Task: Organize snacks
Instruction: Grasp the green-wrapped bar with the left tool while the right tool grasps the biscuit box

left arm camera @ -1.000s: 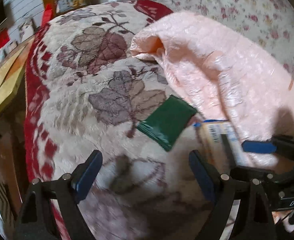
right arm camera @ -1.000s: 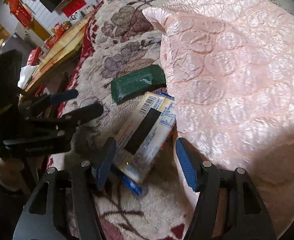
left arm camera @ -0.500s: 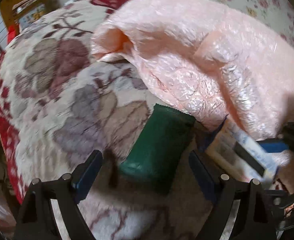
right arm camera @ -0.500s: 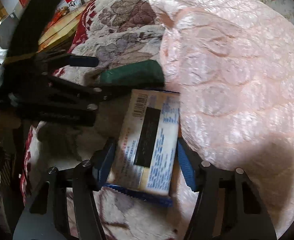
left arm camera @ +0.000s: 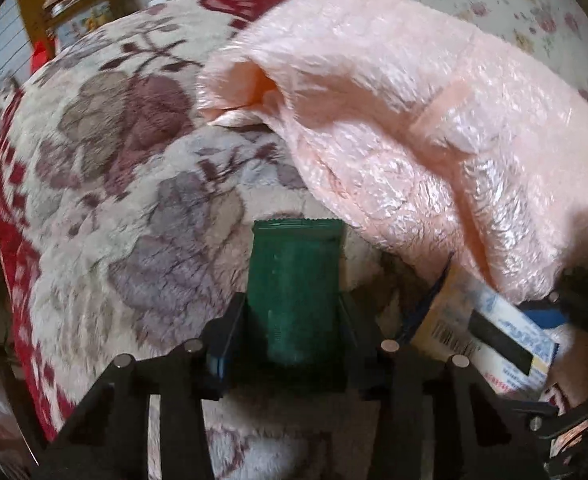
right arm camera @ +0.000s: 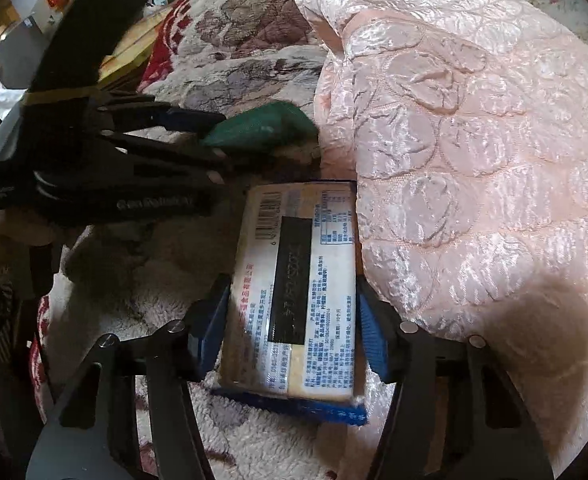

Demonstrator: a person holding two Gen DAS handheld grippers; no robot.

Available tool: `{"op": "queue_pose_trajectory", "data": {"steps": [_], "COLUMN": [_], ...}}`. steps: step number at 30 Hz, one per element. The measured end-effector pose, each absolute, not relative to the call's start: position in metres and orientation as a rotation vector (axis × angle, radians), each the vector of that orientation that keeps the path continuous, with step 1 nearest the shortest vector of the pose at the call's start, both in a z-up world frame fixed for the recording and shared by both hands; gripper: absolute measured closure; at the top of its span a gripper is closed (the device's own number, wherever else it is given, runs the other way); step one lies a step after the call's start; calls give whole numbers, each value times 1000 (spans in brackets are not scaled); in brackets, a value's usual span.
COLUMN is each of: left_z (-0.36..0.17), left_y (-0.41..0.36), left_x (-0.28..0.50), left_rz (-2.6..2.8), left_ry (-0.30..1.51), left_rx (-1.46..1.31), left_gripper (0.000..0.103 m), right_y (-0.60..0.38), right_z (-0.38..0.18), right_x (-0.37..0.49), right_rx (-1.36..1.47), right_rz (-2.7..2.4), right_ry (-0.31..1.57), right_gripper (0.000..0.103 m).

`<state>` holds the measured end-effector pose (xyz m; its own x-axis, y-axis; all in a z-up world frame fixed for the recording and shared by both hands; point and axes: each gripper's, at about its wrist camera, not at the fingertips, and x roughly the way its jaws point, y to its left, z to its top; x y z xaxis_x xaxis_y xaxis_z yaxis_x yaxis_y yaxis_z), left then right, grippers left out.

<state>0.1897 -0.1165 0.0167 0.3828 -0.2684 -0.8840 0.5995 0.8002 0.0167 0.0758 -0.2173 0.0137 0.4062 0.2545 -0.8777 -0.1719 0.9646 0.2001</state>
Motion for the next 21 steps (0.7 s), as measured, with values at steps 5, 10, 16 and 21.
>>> {"op": "queue_pose_trajectory", "data": {"steps": [5,10,16,21], "left_z": [26,40,49,55], "left_y": [-94,-68,-41,-18], "left_x": [164,138,107,80], "left_rz": [-507,-432,-325,-236], "left_ry": [1020,1005,986,967], "left_rx": [289,214,126,89], "left_gripper": [56,56,56,56], "right_y": [-219,-213,-194,-176], "right_z": [20,29,33,36], "right_x": [69,64,53,47], "right_rx": [95,120,107,91], "right_rz": [311,354,400,427], "right_ry": [1118,1096,1092,1087], "right_gripper": [47,47,47,47]}}
